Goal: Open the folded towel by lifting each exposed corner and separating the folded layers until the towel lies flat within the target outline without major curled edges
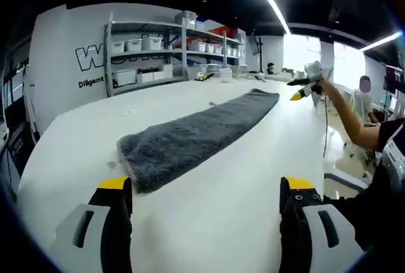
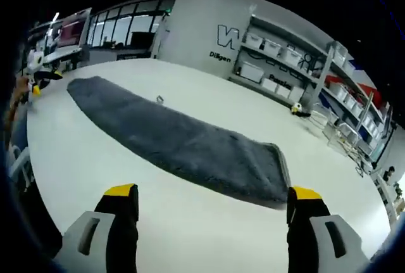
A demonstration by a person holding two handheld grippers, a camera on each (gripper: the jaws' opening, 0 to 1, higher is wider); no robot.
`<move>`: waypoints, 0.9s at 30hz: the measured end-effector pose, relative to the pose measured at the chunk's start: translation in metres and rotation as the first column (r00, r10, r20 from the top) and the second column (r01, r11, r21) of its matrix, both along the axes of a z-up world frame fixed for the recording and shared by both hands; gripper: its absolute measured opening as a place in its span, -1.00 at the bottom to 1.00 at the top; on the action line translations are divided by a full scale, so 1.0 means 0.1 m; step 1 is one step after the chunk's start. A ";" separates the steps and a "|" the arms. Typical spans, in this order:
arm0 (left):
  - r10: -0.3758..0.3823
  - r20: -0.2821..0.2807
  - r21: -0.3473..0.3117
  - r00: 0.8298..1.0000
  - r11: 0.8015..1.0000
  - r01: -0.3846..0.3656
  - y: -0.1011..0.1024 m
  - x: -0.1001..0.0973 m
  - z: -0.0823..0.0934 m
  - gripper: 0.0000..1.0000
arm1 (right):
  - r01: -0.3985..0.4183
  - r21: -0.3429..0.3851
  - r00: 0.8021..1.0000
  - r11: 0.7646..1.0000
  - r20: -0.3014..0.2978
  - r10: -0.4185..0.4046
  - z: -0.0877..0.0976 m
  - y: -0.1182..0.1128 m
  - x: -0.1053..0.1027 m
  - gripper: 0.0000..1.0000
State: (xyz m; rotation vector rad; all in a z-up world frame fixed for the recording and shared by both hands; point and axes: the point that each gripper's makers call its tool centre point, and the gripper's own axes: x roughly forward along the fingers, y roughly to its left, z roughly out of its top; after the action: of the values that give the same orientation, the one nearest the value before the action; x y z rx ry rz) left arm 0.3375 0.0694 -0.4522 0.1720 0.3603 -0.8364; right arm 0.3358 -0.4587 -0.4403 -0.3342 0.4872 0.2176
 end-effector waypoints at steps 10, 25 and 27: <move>-0.002 0.031 0.018 1.000 1.000 0.002 -0.12 -0.23 0.01 0.90 | -0.186 0.171 0.983 0.968 0.032 0.183 -0.01 0.72 -0.36 0.99; -0.038 0.052 0.006 0.998 0.999 0.038 -0.29 -0.44 0.06 0.89 | -0.263 0.148 0.965 0.953 0.041 0.260 -0.12 1.04 -0.57 0.99; -0.037 0.052 -0.002 0.998 0.999 0.037 -0.30 -0.45 0.06 0.89 | -0.269 0.150 0.963 0.951 0.044 0.265 -0.11 1.07 -0.58 0.99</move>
State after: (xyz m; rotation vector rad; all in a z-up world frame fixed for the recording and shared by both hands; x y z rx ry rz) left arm 0.2929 0.0390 -0.4459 0.1976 0.3078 -0.8672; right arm 0.2781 -0.3513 -0.4516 -0.2491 0.3979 0.5118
